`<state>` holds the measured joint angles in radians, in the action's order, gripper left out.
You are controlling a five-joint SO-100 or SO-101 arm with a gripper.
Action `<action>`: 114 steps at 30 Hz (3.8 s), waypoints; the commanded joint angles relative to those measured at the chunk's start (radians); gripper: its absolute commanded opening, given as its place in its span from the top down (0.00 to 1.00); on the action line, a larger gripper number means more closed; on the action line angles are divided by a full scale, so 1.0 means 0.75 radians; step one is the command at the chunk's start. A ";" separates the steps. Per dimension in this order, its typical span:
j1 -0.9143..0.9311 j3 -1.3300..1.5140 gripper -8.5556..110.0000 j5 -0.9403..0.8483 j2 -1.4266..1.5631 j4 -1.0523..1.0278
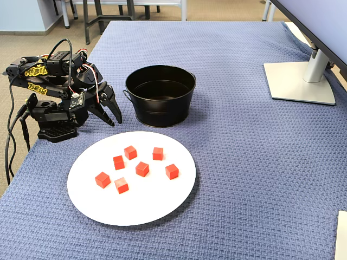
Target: Pick up the red cubes from the white plate and place them in the black recipient
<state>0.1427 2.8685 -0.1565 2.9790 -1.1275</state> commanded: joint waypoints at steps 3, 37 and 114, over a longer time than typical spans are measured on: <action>0.223 -0.172 0.93 -0.282 -0.209 0.252; 0.558 -0.906 0.70 -1.158 -1.223 0.178; -0.669 -2.438 0.65 -0.239 -1.902 -0.697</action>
<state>-0.3237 1.0370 -0.2853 1.5340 -1.6352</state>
